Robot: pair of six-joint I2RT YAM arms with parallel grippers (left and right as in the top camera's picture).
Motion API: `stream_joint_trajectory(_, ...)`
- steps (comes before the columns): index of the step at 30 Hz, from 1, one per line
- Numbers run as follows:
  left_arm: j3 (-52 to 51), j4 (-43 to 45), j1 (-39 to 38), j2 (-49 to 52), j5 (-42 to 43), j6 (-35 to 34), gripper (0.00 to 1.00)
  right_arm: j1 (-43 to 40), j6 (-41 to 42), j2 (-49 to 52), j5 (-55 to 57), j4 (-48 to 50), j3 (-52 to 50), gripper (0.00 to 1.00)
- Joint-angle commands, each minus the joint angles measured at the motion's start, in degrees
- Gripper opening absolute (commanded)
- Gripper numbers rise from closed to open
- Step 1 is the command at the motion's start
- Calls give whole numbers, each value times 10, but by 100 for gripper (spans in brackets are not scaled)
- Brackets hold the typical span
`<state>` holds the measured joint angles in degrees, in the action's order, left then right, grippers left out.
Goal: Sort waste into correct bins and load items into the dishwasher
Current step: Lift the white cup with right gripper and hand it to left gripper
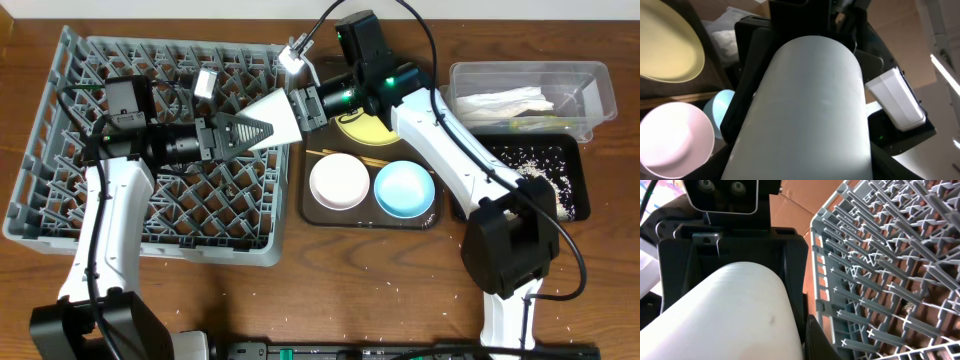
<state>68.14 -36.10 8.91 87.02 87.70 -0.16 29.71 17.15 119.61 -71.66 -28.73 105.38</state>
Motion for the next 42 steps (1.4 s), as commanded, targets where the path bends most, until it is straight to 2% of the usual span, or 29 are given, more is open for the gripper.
stream_joint_trajectory(1,5,7,-2,-2,8,3,51,15,-9,15,40,-8,-7,4)
stream_joint_trajectory(7,6,30,-2,-2,13,1,49,18,-9,15,37,-24,-7,4)
stream_joint_trajectory(10,6,48,-2,-2,23,-12,55,19,-9,15,37,-23,-7,2)
stream_joint_trajectory(17,6,56,-2,-2,23,-23,56,21,-4,15,40,-21,-7,1)
stream_joint_trajectory(21,6,85,-2,-2,23,-51,68,23,-4,15,40,-21,-7,1)
stream_joint_trajectory(26,6,135,-2,-2,23,-104,69,23,-4,15,40,-21,-7,1)
stream_joint_trajectory(31,6,149,-2,-2,23,-113,69,24,-4,15,39,-21,-7,1)
stream_joint_trajectory(33,6,149,-2,-2,23,-113,65,24,-4,15,40,-21,-7,1)
stream_joint_trajectory(37,6,153,-2,-2,23,-113,48,24,-5,15,40,-21,-7,4)
stream_joint_trajectory(42,6,155,-2,-2,23,-113,46,23,-5,15,40,-21,-7,17)
